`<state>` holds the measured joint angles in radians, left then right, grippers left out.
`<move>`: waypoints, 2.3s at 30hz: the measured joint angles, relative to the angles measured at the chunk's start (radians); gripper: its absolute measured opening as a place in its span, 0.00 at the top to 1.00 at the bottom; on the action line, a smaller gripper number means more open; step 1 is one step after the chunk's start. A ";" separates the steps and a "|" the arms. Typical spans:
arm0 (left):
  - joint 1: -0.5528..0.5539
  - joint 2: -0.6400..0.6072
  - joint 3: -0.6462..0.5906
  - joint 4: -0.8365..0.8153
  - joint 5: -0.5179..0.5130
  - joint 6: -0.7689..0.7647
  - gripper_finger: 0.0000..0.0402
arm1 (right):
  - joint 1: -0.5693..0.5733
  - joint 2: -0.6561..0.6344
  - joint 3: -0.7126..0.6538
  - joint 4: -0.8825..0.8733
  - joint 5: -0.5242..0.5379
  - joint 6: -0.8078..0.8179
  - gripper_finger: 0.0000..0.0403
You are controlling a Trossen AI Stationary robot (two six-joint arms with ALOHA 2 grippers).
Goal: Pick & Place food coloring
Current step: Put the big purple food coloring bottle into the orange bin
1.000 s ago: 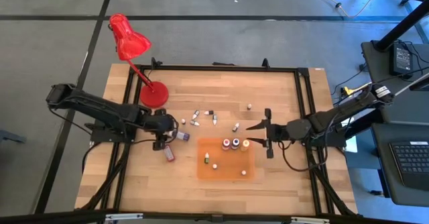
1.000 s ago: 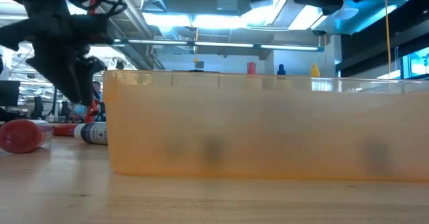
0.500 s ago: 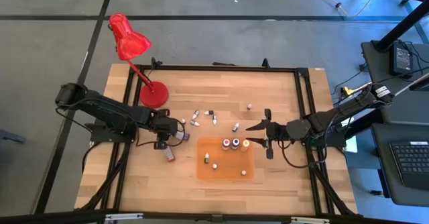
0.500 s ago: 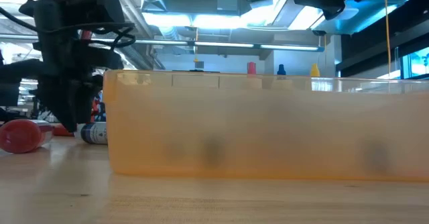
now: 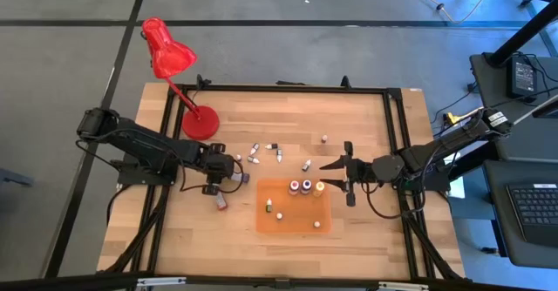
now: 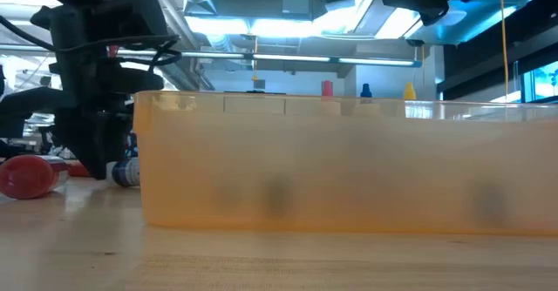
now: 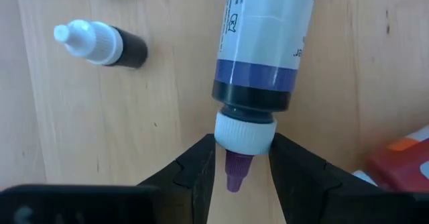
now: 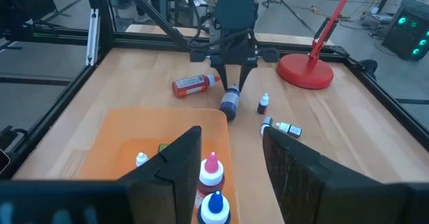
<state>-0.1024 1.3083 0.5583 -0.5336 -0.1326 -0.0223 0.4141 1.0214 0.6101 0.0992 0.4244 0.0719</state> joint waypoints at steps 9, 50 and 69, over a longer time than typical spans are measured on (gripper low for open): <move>0.000 -0.001 0.000 0.015 -0.005 -0.028 0.66 | 0.000 0.000 0.000 -0.007 0.000 -0.001 0.60; -0.002 -0.001 0.000 0.111 0.011 -0.105 0.47 | 0.000 0.000 0.000 -0.027 0.000 0.003 0.60; -0.002 0.055 0.000 0.112 0.015 -0.105 0.64 | 0.000 0.000 0.001 -0.031 0.000 0.002 0.60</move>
<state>-0.1040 1.3631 0.5583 -0.4213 -0.1177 -0.1268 0.4141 1.0218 0.6109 0.0682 0.4248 0.0742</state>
